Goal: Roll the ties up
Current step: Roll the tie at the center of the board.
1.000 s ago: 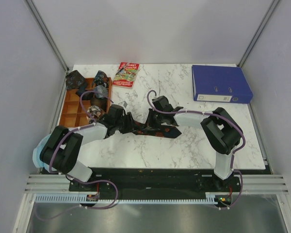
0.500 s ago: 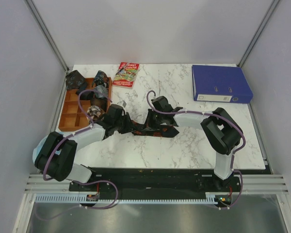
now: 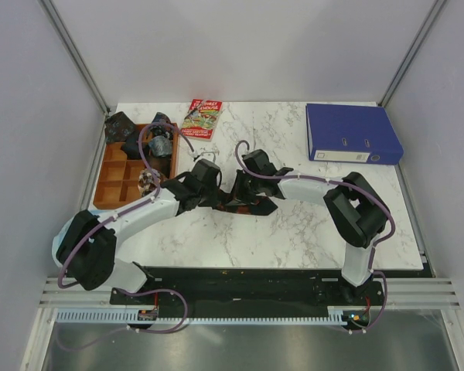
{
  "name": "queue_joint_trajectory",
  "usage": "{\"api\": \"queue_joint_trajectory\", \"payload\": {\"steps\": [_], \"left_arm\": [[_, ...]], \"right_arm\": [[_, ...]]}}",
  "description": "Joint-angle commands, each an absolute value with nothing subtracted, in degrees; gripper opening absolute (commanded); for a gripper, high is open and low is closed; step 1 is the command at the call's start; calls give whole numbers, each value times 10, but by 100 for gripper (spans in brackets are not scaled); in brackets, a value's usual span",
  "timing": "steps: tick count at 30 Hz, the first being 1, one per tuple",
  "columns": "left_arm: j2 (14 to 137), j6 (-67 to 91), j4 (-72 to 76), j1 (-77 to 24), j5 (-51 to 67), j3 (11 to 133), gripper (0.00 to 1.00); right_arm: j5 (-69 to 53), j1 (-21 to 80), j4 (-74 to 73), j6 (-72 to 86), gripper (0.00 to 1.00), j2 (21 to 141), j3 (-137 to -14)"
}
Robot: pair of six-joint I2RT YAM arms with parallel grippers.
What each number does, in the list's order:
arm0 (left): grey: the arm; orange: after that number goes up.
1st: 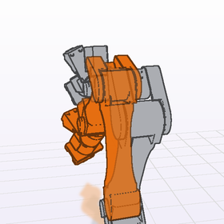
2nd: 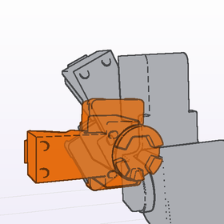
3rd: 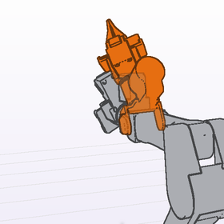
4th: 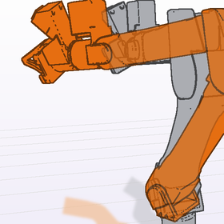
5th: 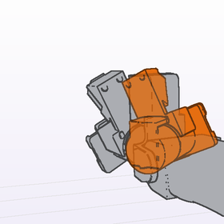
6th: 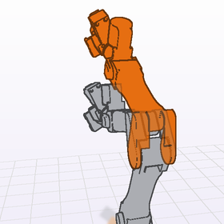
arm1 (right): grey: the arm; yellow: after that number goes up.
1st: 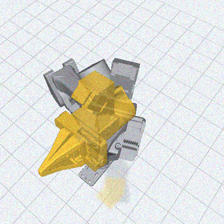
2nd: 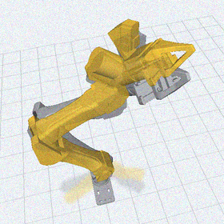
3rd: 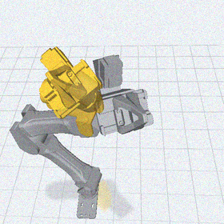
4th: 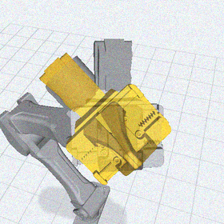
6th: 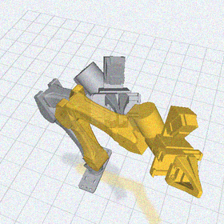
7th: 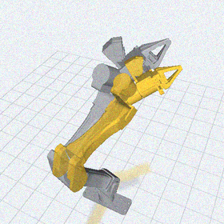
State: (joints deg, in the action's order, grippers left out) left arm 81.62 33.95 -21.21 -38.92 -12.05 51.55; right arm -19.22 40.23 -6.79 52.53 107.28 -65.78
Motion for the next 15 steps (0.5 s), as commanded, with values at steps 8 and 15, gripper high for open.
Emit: {"api": "queue_joint_trajectory", "payload": {"steps": [8, 15], "left_arm": [[885, 333, -265, -434, -169, 628, 10], [968, 341, -276, -463, -168, 685, 9]], "right_arm": [[-202, 398, -60, 535, 0, 1128, -737], [-220, 377, -37, 535, 0, 1135, -719]]}}
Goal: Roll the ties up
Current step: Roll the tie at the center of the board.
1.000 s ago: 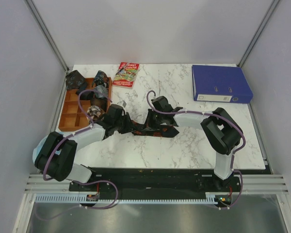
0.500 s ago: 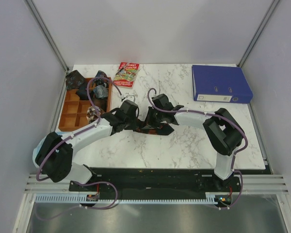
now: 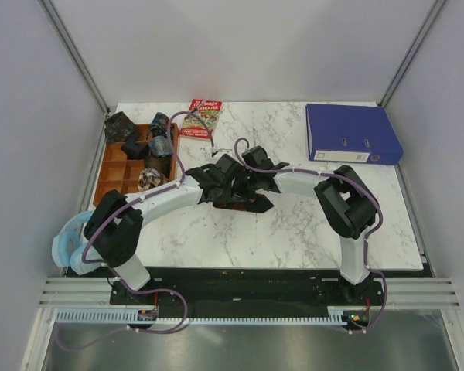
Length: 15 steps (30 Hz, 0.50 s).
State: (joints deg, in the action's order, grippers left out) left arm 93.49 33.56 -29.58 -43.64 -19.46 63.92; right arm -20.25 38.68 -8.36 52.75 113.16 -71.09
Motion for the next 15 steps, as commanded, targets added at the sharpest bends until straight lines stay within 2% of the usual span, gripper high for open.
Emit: {"api": "queue_joint_trajectory", "payload": {"steps": [1, 15], "left_arm": [[976, 344, -277, -466, -165, 694, 9], [1094, 384, -303, -479, -160, 769, 11]], "right_arm": [[-222, 374, -34, 534, 0, 1134, -711], [-236, 338, -15, 532, 0, 1078, -624]]}}
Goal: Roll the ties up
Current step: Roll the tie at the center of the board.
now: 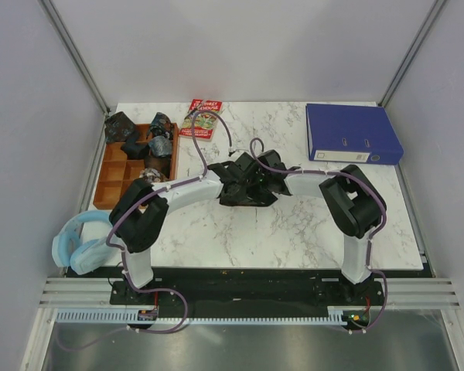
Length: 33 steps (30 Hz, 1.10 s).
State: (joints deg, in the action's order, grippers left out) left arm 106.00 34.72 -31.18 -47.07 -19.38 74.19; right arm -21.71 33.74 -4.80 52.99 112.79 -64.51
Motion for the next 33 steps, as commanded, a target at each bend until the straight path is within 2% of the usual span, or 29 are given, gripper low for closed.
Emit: {"api": "queue_joint_trajectory", "payload": {"steps": [1, 5, 6, 8, 9, 12, 15, 23, 33], "left_arm": [[1103, 388, -304, -479, -160, 775, 11], [1117, 393, -309, -479, -159, 788, 22], [1118, 393, -309, -479, -159, 791, 32], [1115, 394, -312, -480, -160, 792, 40], [1113, 393, -312, -479, -159, 794, 48], [1102, 392, -311, -480, -151, 795, 62], [1086, 388, -310, -480, -138, 796, 70], [1033, 382, -310, -480, -105, 802, 80], [943, 381, -315, -445, -87, 769, 84]], "right_arm": [[-237, 338, -18, 532, 0, 1064, -612], [-230, 335, -21, 530, 0, 1022, -567], [-229, 336, -22, 530, 0, 1004, -545], [-220, 334, -23, 531, 1, 983, -524], [-217, 333, -24, 532, 1, 962, -506], [-202, 330, -36, 533, 1, 919, -483], [-191, 328, -62, 529, 2, 885, -483], [-179, 328, -101, 529, 4, 857, -515], [-190, 332, -101, 540, 4, 896, -582]]}}
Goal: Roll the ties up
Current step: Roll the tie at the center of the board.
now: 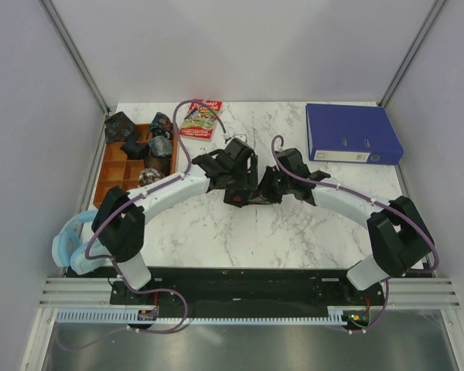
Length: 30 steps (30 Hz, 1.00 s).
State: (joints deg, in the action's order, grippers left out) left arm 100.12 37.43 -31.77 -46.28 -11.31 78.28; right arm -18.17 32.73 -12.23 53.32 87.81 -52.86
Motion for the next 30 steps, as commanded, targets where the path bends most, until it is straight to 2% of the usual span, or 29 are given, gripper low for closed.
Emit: {"api": "queue_joint_trajectory", "payload": {"steps": [1, 13, 23, 30], "left_arm": [[934, 381, -313, -440, -84, 765, 84], [832, 348, -222, -345, -25, 614, 84], [848, 337, -138, -323, 39, 556, 83], [909, 330, -45, -318, 94, 541, 82]], "right_arm": [[-190, 332, -101, 539, 4, 901, -587], [-185, 340, -100, 528, 2, 1013, -662], [-180, 312, -98, 503, 0, 1049, -649], [-195, 291, -93, 485, 0, 1061, -636]]}}
